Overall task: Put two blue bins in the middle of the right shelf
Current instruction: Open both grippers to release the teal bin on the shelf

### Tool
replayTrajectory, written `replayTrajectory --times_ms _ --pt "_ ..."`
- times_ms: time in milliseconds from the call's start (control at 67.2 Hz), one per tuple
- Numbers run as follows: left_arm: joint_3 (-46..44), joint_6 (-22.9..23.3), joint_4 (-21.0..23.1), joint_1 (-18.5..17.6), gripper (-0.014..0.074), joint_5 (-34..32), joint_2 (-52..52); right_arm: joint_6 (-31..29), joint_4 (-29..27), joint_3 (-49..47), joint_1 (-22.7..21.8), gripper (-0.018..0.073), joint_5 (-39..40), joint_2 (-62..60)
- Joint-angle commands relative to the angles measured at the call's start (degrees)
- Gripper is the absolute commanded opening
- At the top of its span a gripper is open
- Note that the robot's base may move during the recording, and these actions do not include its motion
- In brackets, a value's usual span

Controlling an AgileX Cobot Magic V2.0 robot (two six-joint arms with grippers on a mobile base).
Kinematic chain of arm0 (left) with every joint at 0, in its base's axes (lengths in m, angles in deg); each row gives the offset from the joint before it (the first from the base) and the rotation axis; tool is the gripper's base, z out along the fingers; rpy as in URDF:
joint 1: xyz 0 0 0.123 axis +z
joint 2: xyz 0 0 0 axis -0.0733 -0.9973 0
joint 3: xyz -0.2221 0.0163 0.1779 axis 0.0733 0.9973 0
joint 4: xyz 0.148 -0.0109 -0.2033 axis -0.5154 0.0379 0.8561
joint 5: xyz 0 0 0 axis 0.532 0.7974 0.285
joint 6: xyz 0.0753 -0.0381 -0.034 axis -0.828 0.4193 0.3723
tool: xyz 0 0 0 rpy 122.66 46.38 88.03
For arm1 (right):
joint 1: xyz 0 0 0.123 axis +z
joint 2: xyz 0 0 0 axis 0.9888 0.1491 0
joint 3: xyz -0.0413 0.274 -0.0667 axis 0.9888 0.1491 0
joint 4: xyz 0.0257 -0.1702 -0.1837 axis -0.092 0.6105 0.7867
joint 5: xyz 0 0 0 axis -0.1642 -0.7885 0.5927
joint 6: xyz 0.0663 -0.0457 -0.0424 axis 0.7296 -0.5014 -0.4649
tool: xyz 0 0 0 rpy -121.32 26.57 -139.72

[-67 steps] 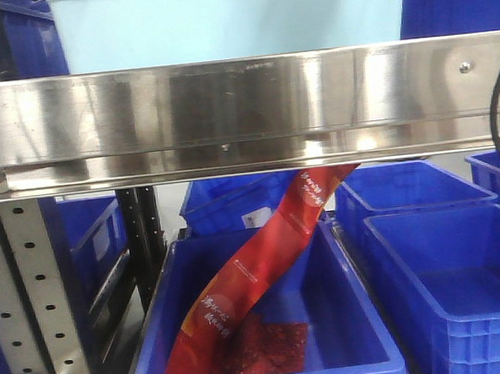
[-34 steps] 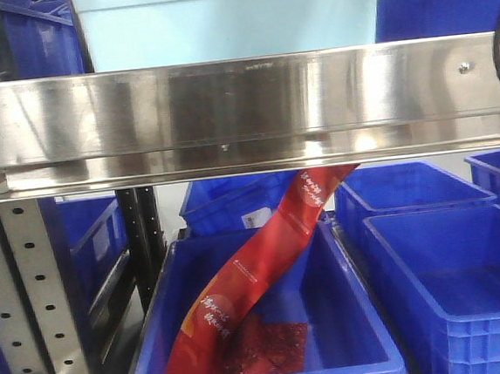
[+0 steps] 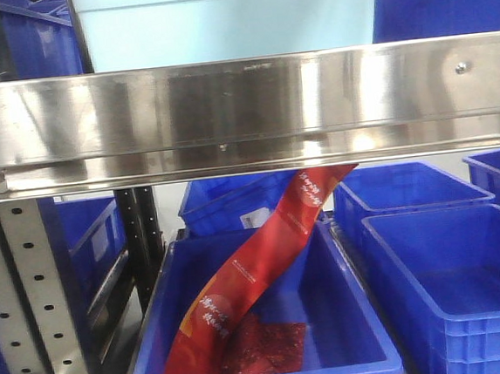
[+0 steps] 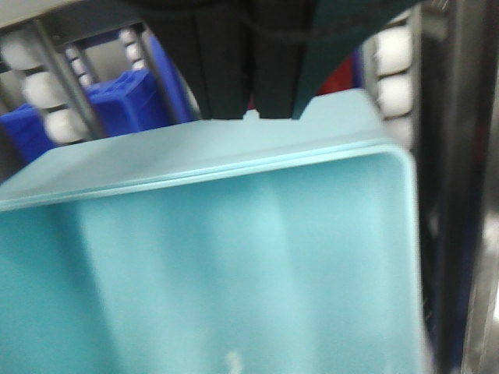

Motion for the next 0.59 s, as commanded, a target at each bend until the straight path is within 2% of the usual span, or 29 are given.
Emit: replayTrajectory --times_ms 0,178,372,476,580 --pt "5.28 -0.09 0.77 -1.04 -0.0111 -6.18 3.55 -0.71 0.76 4.79 0.10 -0.0165 6.70 -4.17" --pt "21.40 0.02 1.81 -1.26 -0.0111 -21.91 11.50 -0.71 4.47 20.35 0.10 -0.0167 22.18 -13.25" --pt "38.57 0.02 3.14 -1.26 -0.0111 -38.46 21.16 -0.71 5.12 36.81 0.10 -0.0167 39.01 -22.65" --pt "46.52 0.02 3.14 -1.26 -0.0111 -45.89 26.32 -0.71 5.12 44.37 0.10 -0.0167 44.97 -27.77" --pt "53.38 0.02 3.25 -1.26 -0.0111 -50.33 31.39 -0.71 5.12 50.37 0.10 -0.0167 46.59 -32.76"
